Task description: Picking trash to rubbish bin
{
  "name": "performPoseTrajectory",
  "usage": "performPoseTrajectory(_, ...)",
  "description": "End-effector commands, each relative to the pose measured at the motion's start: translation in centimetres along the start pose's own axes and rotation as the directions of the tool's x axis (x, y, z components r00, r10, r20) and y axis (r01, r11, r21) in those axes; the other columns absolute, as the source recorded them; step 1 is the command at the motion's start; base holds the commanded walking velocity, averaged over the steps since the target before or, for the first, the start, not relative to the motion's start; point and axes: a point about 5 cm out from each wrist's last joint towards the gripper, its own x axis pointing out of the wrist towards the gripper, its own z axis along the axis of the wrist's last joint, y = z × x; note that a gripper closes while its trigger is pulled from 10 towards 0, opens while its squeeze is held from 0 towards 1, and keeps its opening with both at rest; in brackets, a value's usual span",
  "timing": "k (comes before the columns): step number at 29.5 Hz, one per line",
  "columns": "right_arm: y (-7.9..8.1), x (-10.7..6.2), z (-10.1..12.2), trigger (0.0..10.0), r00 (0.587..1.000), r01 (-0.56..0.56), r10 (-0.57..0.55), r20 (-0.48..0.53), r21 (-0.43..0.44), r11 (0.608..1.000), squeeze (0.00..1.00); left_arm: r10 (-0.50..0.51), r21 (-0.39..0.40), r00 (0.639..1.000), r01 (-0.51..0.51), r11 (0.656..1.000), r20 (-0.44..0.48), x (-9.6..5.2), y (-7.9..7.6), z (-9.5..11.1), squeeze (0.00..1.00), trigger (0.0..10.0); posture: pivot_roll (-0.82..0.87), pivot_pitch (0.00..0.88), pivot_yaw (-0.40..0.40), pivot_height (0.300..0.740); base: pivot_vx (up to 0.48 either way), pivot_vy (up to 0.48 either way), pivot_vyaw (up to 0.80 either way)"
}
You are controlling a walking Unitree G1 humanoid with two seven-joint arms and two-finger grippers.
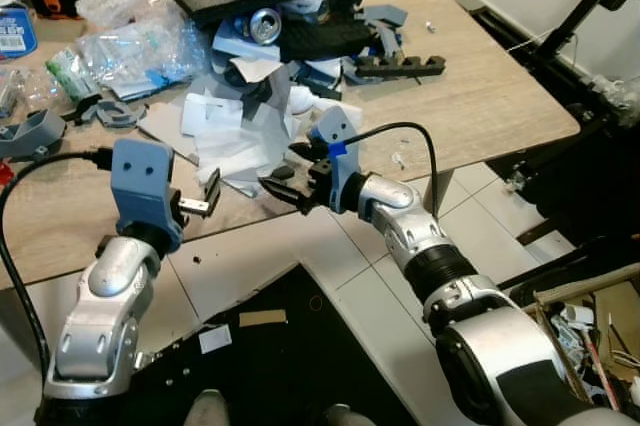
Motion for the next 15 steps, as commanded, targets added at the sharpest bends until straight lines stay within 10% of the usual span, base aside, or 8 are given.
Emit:
performPoseTrajectory(1,0.3,0.1,-0.7,10.0,0.999,0.008,-0.008,-0.034,-0.025,1.0,0.0,-0.032,0.005,0.999,0.032,0.999,-0.028,-0.4,-0.3,-0.2,0.0,10.0,0.29,0.325,-0.141,0.74,0.0,0.0,0.0)
performPoseTrajectory(15,0.0,0.5,-1.1,10.0,0.988,0.115,-0.127,-0.088,-0.127,0.985,0.0,-0.104,-0.009,0.994,0.103,0.995,-0.044,-0.9,-1.5,0.1,0.0,10.0,0.3,0.337,-0.136,0.74,0.0,0.0,0.0)
